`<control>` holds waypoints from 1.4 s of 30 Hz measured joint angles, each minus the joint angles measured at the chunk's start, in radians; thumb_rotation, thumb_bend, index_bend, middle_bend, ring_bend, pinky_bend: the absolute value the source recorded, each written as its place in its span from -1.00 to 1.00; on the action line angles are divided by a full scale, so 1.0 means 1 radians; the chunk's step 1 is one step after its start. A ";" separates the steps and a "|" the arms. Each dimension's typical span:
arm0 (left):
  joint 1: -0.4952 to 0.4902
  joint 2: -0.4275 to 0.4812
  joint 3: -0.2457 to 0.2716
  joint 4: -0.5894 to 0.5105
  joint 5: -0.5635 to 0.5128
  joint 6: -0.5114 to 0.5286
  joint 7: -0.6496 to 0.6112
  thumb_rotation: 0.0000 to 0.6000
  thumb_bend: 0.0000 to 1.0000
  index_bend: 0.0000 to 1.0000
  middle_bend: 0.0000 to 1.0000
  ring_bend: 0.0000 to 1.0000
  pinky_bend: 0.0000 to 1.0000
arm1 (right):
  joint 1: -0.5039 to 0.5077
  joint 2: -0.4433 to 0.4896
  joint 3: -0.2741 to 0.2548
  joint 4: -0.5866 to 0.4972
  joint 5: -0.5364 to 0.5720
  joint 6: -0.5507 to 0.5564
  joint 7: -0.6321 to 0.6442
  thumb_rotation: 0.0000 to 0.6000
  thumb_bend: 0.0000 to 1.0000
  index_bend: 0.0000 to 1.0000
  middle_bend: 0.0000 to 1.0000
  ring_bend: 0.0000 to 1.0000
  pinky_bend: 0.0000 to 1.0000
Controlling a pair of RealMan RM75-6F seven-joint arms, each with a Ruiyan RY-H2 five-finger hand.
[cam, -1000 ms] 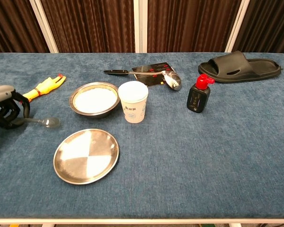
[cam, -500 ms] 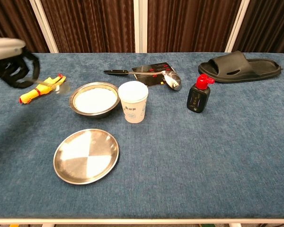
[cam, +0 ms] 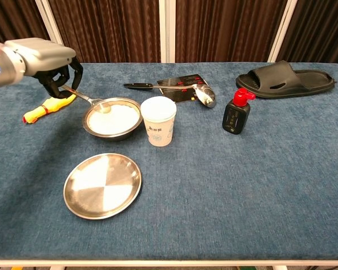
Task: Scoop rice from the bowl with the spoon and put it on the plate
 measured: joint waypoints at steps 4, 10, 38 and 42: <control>-0.031 -0.039 0.027 0.018 -0.046 0.055 0.121 1.00 0.07 0.27 0.81 0.75 1.00 | 0.000 -0.002 -0.002 0.004 0.002 -0.004 0.004 1.00 -0.46 -0.87 -0.54 -1.00 -0.87; -0.060 -0.091 0.060 0.031 -0.097 0.140 0.258 1.00 0.07 0.28 0.82 0.76 1.00 | -0.002 -0.005 -0.003 0.012 0.008 -0.006 0.009 1.00 -0.46 -0.87 -0.54 -1.00 -0.86; -0.023 -0.042 -0.026 -0.070 -0.184 0.040 -0.009 1.00 0.07 0.28 0.82 0.76 1.00 | -0.011 -0.006 -0.005 0.023 0.011 -0.003 0.026 1.00 -0.46 -0.87 -0.54 -1.00 -0.87; -0.004 0.001 -0.046 -0.081 -0.188 -0.020 -0.121 1.00 0.07 0.28 0.82 0.76 1.00 | -0.011 -0.004 -0.005 0.016 0.010 -0.002 0.020 1.00 -0.46 -0.87 -0.54 -1.00 -0.86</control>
